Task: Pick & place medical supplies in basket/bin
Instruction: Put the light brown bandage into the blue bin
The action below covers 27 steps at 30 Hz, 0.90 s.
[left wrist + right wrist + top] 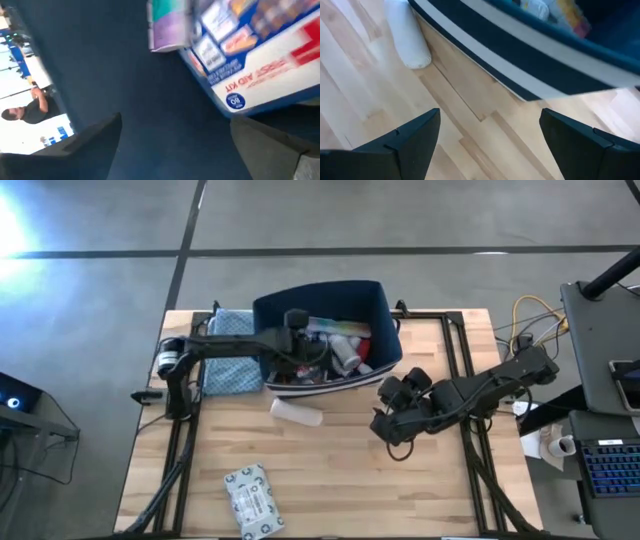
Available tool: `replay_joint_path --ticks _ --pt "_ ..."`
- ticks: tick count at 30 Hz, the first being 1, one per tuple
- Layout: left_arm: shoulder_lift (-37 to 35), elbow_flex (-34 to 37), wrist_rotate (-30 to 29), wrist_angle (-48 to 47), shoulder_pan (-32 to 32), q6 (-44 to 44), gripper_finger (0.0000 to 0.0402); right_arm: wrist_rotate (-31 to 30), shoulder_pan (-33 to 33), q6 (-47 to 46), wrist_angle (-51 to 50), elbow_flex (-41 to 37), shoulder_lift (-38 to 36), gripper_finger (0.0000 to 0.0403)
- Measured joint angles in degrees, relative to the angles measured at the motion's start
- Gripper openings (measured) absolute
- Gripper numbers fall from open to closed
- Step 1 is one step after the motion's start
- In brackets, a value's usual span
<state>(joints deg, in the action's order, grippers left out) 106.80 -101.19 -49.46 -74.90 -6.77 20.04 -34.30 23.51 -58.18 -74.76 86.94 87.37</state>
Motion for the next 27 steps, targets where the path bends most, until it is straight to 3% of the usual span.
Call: replay_joint_path --ticks 7,13,16,19,23,27 --pt "-9.69 -10.93 0.21 -4.19 10.72 -19.8 0.0352 2.68 0.18 -0.49 4.02 -4.58 0.0 0.0329" --pt "-22.47 -13.94 8.13 -4.18 21.87 -50.53 0.0352 16.65 -1.15 15.52 33.95 -12.03 1.29 0.0329" --pt "-28.59 -10.69 8.83 -4.24 27.93 -63.69 0.0353 21.01 -2.09 19.39 44.99 -16.44 4.31 0.0329" --pt "-33.33 -4.04 8.59 -4.26 35.3 -71.02 0.0353 22.39 -2.91 19.67 53.61 -19.63 8.66 0.0329" --pt "-36.17 7.8 8.96 -3.63 42.46 -78.89 0.0353 21.94 -3.7 23.92 64.39 -21.08 15.97 0.0329" --pt "-37.15 17.55 10.26 1.17 47.12 -85.33 0.0353 16.99 -5.54 25.08 66.51 -18.0 23.0 0.0329"
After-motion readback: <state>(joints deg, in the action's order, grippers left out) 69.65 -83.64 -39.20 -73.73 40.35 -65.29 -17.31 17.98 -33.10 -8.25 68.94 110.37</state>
